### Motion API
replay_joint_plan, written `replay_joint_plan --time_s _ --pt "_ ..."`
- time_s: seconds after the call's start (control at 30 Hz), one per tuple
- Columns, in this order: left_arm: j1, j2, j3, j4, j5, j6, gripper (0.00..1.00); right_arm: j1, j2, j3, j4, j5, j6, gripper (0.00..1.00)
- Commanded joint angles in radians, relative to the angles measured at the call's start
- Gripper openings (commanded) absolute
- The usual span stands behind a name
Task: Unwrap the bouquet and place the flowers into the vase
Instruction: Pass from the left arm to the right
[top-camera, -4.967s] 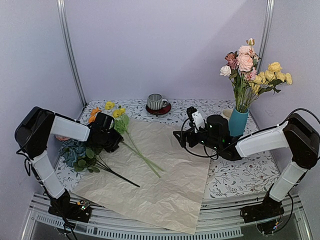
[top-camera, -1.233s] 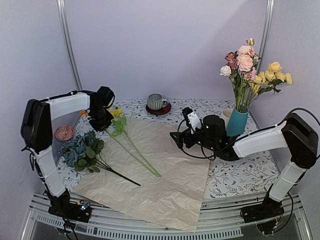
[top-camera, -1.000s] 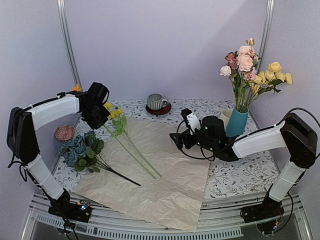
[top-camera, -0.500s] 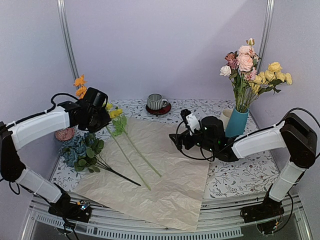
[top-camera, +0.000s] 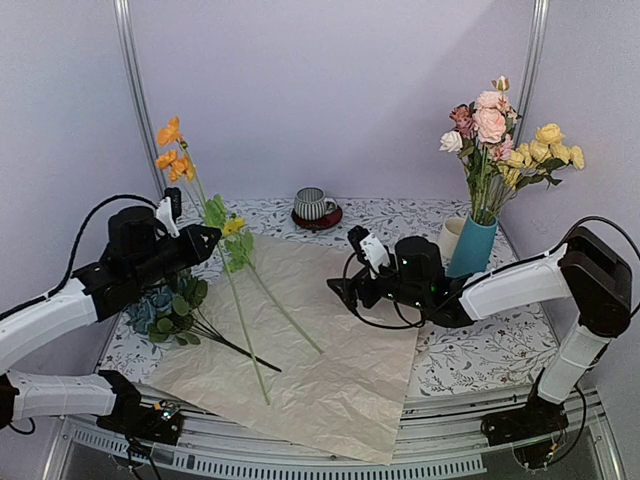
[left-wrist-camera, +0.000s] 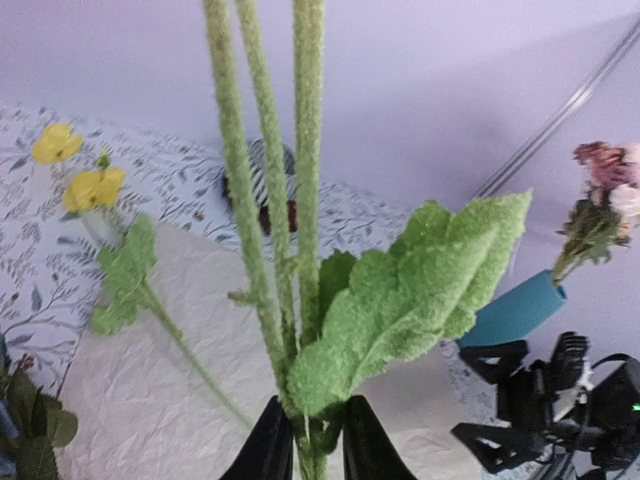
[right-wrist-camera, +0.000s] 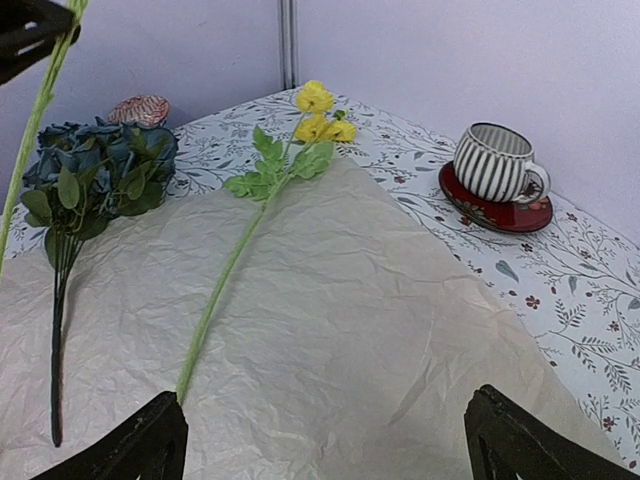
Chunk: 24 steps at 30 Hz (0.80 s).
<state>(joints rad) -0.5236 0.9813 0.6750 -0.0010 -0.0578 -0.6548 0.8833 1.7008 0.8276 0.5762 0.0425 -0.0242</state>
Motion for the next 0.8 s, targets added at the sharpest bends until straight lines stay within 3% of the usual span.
replay_joint_plan --time_s 0.0,0.3,0.5,0.77 --pt "-0.009 -0.103 -0.041 0.207 0.154 0.078 0.20 0.036 -0.094 0.025 -0.042 -0.045 -0.038 0.99" --pt "-0.011 -0.201 -0.101 0.406 0.412 0.041 0.21 0.046 -0.301 0.073 -0.131 -0.231 0.073 0.99" --pt "-0.038 -0.164 -0.149 0.551 0.499 -0.001 0.22 0.056 -0.244 0.232 -0.283 -0.534 0.144 0.91" --pt "-0.110 -0.108 -0.150 0.605 0.525 0.040 0.21 0.132 -0.172 0.359 -0.396 -0.575 0.122 0.80"
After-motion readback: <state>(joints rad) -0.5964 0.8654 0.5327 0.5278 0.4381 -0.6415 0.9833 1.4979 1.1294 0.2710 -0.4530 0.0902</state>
